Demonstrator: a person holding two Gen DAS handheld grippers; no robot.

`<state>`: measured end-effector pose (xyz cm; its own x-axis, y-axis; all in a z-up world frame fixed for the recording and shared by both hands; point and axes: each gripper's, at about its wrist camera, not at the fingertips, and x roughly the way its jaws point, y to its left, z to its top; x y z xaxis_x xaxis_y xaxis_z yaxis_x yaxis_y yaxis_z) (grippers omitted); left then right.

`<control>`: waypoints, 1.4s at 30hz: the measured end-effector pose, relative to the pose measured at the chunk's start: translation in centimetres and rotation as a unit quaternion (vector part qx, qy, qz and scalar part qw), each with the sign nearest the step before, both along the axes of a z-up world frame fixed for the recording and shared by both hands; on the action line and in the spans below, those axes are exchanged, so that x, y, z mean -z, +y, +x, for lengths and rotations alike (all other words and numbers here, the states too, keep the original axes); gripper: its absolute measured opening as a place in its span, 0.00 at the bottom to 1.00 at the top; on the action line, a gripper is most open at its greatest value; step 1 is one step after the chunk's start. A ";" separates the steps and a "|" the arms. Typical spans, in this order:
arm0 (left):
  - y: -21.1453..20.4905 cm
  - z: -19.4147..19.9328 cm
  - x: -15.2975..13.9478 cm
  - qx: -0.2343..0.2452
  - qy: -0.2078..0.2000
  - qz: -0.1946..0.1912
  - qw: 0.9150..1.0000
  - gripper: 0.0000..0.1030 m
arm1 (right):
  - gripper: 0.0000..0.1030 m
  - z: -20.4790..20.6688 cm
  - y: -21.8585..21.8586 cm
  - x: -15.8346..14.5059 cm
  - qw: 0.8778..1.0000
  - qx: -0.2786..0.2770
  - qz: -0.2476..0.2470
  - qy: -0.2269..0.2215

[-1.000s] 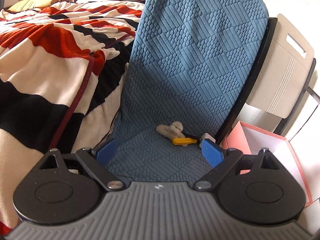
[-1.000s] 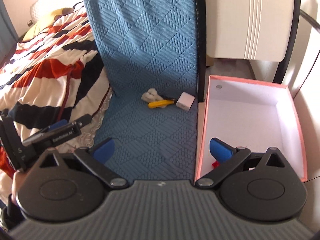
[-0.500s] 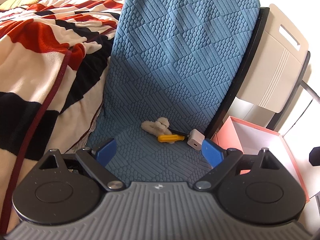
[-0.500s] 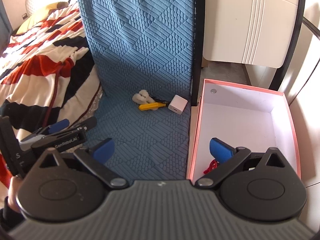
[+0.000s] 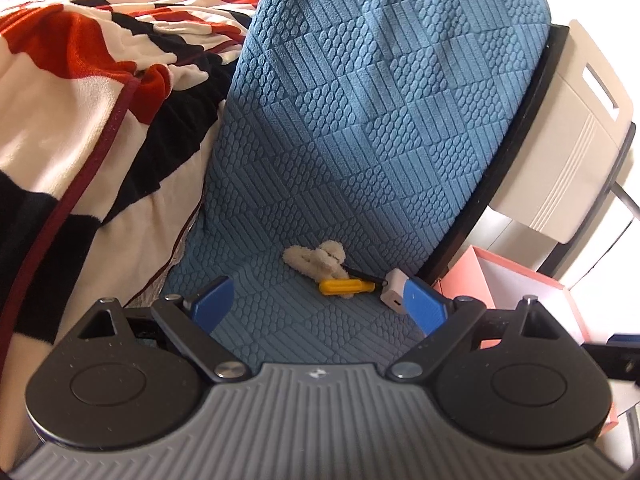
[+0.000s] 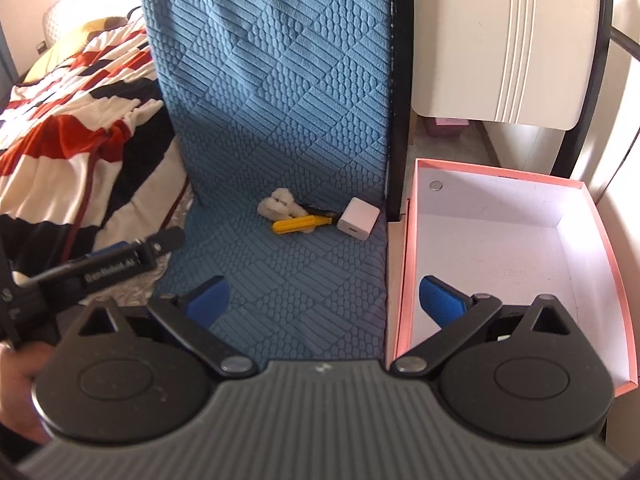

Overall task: Organize rigid objects
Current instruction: 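Lower the left tool onto the fluffy white toy and close it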

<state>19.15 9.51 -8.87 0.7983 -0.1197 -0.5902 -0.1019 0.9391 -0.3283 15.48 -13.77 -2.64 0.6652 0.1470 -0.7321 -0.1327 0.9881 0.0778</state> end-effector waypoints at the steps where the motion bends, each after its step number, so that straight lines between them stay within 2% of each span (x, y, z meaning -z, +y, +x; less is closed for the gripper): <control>1: 0.2 0.5 0.1 -0.001 -0.001 -0.004 1.000 0.92 | 1.00 0.2 0.3 0.5 1.000 -0.003 -0.006 -0.004; 4: 0.7 1.9 0.7 -0.002 0.005 -0.018 1.000 0.92 | 1.00 1.0 0.9 2.1 1.000 -0.002 -0.015 -0.015; 10: 0.9 5.1 2.6 0.000 0.023 -0.042 0.999 0.91 | 1.00 2.7 0.5 5.1 0.999 0.005 0.033 -0.031; 18: 0.2 8.5 4.2 0.025 0.034 -0.052 0.998 0.90 | 0.99 5.1 1.8 7.6 0.997 0.007 0.040 -0.066; 21: -0.3 10.1 4.8 0.034 0.039 -0.044 0.998 0.90 | 0.78 6.4 2.7 8.5 0.998 0.010 0.030 -0.063; 22: -0.5 10.6 5.1 0.038 0.040 -0.040 0.998 0.90 | 0.66 6.8 2.9 8.8 0.998 0.015 0.027 -0.060; 24: -0.9 11.7 5.8 0.046 0.046 -0.030 0.997 0.82 | 0.62 7.3 3.1 9.4 0.997 0.022 0.026 -0.066; 26: -1.3 12.7 6.6 0.053 0.053 -0.019 0.997 0.76 | 0.52 8.1 3.3 10.1 0.997 0.029 0.021 -0.067; 30: -2.0 14.4 8.2 0.075 0.059 0.006 0.995 0.65 | 0.49 9.7 3.5 12.0 0.997 0.049 0.011 -0.063; 33: -2.6 15.5 9.3 0.091 0.062 0.020 0.994 0.61 | 0.49 10.9 3.1 13.7 0.996 0.066 0.023 -0.048; 42: -3.1 18.9 11.7 0.106 0.079 0.043 0.990 0.57 | 0.49 14.0 3.2 16.9 0.994 0.107 0.021 -0.030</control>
